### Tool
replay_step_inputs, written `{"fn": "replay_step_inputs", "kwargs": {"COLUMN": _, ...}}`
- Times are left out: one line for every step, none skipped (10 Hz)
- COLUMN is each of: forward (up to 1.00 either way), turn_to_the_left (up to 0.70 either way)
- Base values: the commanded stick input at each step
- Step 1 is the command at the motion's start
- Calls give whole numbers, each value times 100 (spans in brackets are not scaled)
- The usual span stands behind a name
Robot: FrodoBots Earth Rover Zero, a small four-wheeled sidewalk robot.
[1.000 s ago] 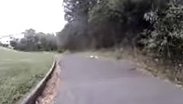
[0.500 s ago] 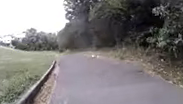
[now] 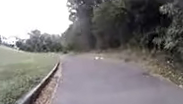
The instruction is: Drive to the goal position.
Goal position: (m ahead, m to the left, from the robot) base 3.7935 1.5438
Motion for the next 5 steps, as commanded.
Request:
{"fn": "replay_step_inputs", "kwargs": {"forward": 70, "turn_to_the_left": 4}}
{"fn": "replay_step_inputs", "kwargs": {"forward": 70, "turn_to_the_left": 4}}
{"fn": "replay_step_inputs", "kwargs": {"forward": 70, "turn_to_the_left": 5}}
{"fn": "replay_step_inputs", "kwargs": {"forward": 70, "turn_to_the_left": 5}}
{"fn": "replay_step_inputs", "kwargs": {"forward": 70, "turn_to_the_left": 4}}
